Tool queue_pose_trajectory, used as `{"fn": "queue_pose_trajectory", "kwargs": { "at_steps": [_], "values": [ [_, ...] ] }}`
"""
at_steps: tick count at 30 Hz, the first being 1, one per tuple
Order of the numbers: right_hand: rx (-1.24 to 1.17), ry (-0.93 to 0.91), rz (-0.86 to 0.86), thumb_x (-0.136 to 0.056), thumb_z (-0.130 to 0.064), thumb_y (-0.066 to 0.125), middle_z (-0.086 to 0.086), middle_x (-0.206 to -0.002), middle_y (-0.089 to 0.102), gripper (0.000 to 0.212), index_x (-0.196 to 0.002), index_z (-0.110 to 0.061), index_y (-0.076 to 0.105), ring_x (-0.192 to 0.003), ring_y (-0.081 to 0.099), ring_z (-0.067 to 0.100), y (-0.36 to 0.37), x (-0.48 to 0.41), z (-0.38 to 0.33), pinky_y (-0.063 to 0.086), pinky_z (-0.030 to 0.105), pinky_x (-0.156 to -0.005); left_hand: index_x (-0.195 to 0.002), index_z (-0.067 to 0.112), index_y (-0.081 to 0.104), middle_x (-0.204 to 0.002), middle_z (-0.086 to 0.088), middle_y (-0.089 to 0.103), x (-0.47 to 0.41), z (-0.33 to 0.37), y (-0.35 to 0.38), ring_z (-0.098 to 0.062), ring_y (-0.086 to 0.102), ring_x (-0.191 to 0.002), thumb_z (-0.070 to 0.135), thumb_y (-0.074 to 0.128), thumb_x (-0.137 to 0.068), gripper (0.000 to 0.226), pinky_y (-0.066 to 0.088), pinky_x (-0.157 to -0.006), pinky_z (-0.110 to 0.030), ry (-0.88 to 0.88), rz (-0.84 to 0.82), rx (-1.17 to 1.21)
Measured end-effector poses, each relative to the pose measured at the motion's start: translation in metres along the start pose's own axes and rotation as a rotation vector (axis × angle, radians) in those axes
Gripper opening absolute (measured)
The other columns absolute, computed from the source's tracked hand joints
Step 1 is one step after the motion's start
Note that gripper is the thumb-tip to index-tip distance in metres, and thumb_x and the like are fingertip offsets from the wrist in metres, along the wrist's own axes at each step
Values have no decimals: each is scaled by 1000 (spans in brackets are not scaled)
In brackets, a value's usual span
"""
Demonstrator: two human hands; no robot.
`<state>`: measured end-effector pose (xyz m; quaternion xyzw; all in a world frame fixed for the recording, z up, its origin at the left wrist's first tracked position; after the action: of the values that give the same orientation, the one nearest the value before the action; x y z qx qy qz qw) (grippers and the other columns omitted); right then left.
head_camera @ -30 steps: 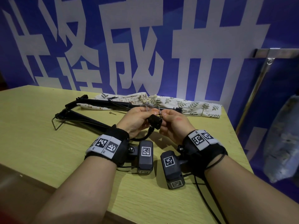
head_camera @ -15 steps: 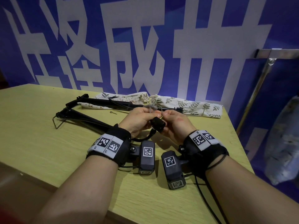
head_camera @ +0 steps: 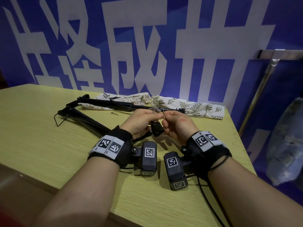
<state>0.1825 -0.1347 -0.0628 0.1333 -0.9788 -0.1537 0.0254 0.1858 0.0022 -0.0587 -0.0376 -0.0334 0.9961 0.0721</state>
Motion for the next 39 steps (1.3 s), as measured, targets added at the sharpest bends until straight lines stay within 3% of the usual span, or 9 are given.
{"fn": "queue_pose_trajectory", "kwargs": {
  "at_steps": [4,8,14,17,21,26,30,34,39],
  "values": [
    [-13,-23,101,-98,1,36,9,-61,47,22,-100,2,57,-46,44,14,-6,1,-1,41,19,-42,-90,14,72,-91,-3,67,-2,1,-3,-17,59,-87,21,64,-93,12,48,-73,-27,10,151,21],
    [-71,33,168,-100,-1,35,8,-65,52,22,-90,-1,55,-45,54,13,-9,-2,3,48,21,-50,-122,12,60,-125,-4,62,2,10,-6,-15,60,-114,22,57,-97,28,50,-95,-29,69,270,113],
    [-141,232,391,-102,-12,38,0,-33,50,33,-71,-8,47,-24,48,7,-26,-31,3,42,17,-32,-107,17,67,-103,-1,73,17,45,-19,-13,70,-97,25,53,-99,17,54,-93,-34,109,352,-37],
    [-199,211,466,-100,-10,42,0,-31,51,28,-74,-5,51,-26,51,8,-35,-33,3,38,15,-29,-106,21,68,-108,4,70,28,53,-35,-9,63,-102,27,56,-97,15,46,-101,-34,30,287,-354],
    [-250,185,512,-101,-13,42,-1,-29,48,30,-73,-5,50,-24,50,7,-40,-32,0,39,14,-28,-133,22,56,-132,1,58,33,46,-44,-9,48,-109,48,57,-93,47,36,-92,-30,-171,82,-848],
    [-274,126,533,-99,-5,41,-1,-30,49,29,-72,-4,50,-26,51,7,-44,-29,-4,41,14,-31,-147,26,39,-151,-2,41,28,42,-41,-22,38,-137,63,59,-84,76,29,-111,-42,-405,-140,-1157],
    [-314,135,498,-99,-2,31,5,-38,50,34,-68,-5,44,-34,50,12,-53,-29,-5,38,13,-33,-145,25,43,-145,-1,48,19,43,-31,-20,43,-132,60,61,-84,73,33,-112,-41,-422,-197,-1237],
    [-333,175,483,-99,-1,25,-2,-25,33,39,-64,-11,37,-20,33,9,-61,-37,-6,29,14,-31,-139,24,51,-137,2,54,11,44,-20,-17,49,-124,59,59,-87,63,37,-99,-34,-461,-285,-1295],
    [-377,21,455,-97,0,40,-6,-32,51,27,-72,-9,45,-31,50,5,-65,-29,3,46,17,-43,-135,21,55,-129,-1,60,7,37,-14,-16,54,-114,55,61,-87,58,39,-93,-32,-462,-341,-1338]
  ]
}}
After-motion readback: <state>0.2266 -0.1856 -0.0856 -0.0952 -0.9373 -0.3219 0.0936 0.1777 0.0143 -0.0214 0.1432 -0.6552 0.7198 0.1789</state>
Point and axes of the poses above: each hand's wrist, its own x-axis away from the middle knuckle, its own y-axis out of the palm, z = x × y, the point moved 2 cm from there along -x, towards the middle knuckle
